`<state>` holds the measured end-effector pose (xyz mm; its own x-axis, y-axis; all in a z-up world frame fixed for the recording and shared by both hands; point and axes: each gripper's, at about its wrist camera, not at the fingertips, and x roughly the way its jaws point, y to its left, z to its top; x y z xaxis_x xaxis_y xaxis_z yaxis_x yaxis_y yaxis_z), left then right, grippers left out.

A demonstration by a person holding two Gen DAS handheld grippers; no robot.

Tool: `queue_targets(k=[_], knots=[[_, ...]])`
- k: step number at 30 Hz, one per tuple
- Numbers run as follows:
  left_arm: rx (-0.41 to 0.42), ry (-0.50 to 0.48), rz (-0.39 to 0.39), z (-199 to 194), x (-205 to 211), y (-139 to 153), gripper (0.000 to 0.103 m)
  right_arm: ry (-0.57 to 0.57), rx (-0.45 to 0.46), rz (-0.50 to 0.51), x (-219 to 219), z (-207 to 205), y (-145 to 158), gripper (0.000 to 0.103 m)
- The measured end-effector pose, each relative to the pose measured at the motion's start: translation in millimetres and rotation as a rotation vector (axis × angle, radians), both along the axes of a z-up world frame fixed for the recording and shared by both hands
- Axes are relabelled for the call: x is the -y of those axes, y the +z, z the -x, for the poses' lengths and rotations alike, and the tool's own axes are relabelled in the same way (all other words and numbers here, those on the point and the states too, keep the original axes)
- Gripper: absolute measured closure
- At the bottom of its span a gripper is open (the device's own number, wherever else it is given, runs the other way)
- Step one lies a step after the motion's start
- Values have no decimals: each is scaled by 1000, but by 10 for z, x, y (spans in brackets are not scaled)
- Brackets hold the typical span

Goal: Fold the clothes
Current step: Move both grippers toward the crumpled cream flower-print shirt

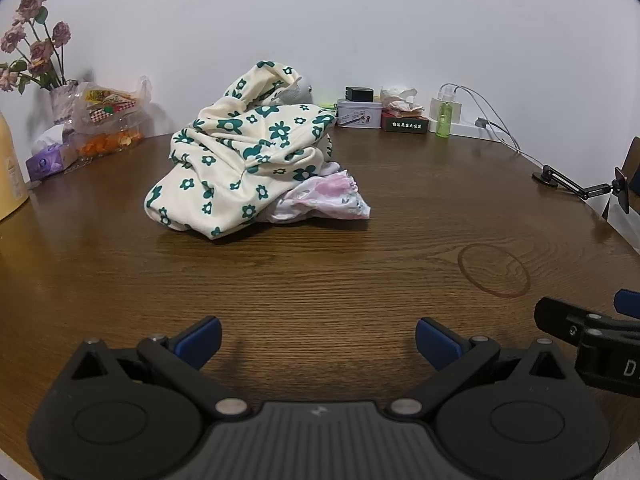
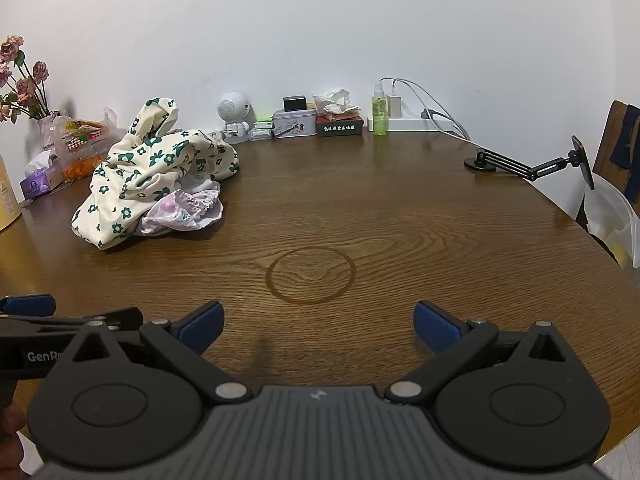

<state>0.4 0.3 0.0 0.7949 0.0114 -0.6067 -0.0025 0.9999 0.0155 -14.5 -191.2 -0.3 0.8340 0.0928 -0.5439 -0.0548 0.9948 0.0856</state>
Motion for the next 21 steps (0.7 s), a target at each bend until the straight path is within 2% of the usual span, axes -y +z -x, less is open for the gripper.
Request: queue_targets(k=[21], knots=[[-2, 0, 4, 7, -10, 2, 0, 1, -3, 0, -21, -11, -10, 0]])
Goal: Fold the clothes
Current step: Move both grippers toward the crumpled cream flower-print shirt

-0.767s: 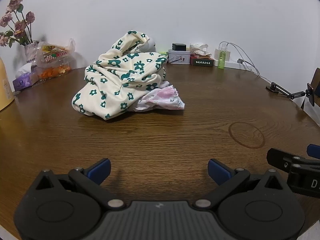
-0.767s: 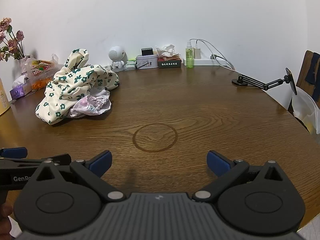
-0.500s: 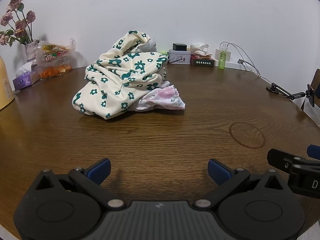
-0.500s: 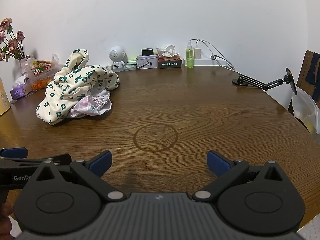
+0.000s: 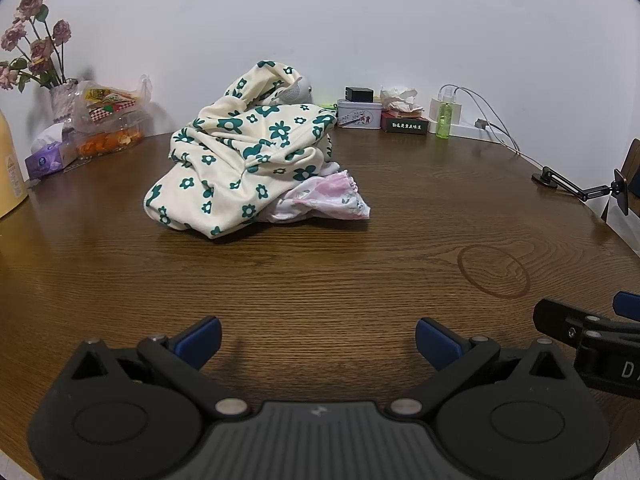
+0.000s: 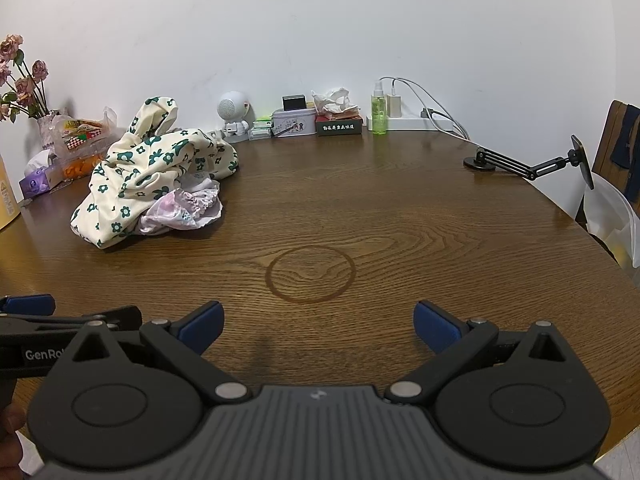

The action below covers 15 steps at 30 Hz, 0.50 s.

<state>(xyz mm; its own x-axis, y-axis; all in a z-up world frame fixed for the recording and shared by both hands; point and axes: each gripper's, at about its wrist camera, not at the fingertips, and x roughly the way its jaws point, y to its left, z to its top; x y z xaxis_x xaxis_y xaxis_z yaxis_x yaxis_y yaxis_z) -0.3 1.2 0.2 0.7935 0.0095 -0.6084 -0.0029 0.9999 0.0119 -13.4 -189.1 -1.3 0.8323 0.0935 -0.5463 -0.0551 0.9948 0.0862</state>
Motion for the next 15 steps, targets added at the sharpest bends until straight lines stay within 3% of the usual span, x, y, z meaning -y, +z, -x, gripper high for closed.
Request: queue_targets(k=[15], knots=[[23, -14, 2, 8, 0, -9, 1, 6, 11, -5, -13, 13, 14, 0]])
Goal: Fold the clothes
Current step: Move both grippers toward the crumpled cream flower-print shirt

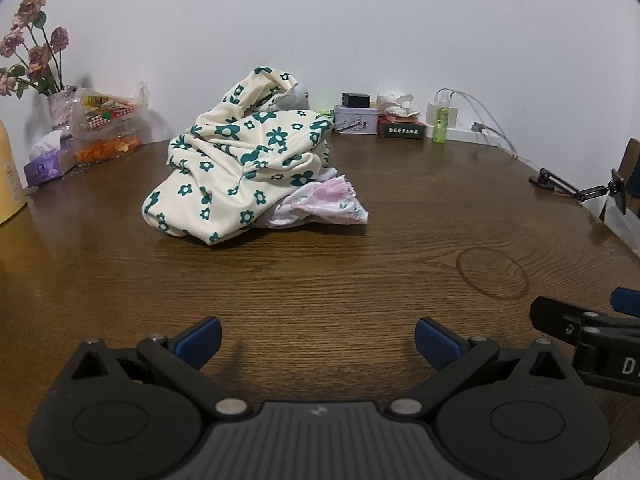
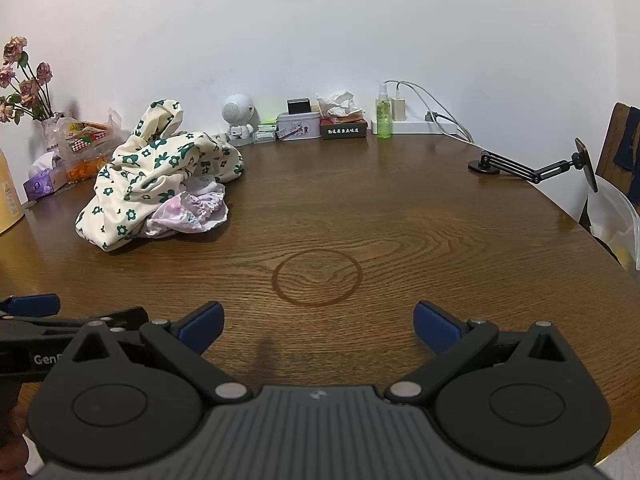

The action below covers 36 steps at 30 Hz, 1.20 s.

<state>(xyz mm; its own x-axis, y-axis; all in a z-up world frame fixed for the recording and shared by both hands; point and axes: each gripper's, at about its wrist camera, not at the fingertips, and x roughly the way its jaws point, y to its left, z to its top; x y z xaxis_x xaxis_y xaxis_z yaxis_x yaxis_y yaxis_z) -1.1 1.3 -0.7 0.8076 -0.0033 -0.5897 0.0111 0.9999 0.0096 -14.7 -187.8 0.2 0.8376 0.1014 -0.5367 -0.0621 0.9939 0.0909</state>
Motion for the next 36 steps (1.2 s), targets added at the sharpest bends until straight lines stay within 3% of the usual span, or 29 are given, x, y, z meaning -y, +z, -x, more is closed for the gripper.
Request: queue_targets(k=[8, 36], knots=[[5, -14, 36, 23, -45, 24, 1, 0, 7, -1, -7, 23, 18, 0], [22, -35, 32, 37, -8, 23, 0, 32, 14, -38, -9, 57, 22, 0]])
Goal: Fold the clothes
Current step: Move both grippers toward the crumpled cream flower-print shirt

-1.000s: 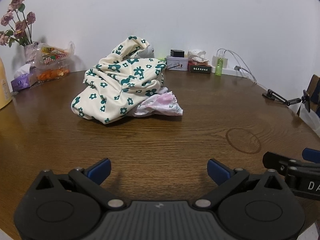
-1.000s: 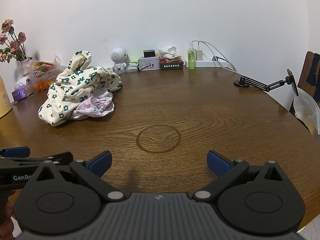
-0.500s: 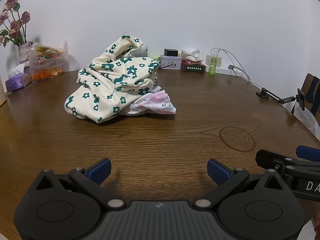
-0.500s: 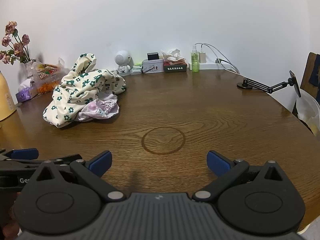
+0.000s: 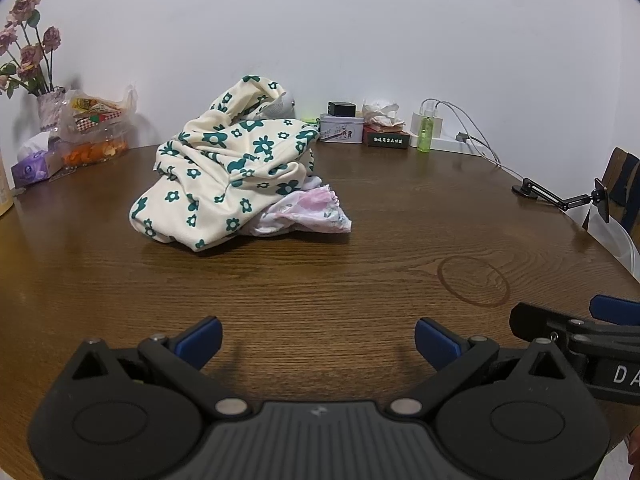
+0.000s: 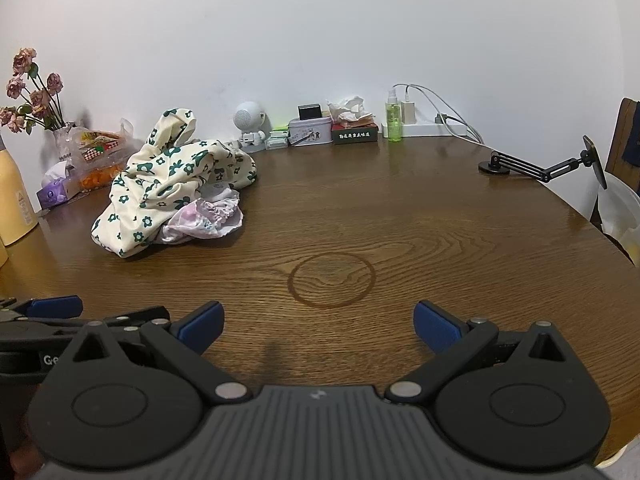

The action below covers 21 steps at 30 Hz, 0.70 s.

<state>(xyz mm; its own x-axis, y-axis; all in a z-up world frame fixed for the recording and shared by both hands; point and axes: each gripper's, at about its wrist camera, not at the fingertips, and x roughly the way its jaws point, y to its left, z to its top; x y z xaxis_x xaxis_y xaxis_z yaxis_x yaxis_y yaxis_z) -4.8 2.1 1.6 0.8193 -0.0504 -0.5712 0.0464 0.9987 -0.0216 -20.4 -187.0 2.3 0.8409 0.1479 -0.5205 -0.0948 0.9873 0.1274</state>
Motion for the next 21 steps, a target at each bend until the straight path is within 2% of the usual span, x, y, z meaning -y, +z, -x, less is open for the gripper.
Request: queue_targets(k=[21], knots=[[2, 6, 17, -9, -40, -16, 0, 25, -15, -10, -18, -23, -19, 0]])
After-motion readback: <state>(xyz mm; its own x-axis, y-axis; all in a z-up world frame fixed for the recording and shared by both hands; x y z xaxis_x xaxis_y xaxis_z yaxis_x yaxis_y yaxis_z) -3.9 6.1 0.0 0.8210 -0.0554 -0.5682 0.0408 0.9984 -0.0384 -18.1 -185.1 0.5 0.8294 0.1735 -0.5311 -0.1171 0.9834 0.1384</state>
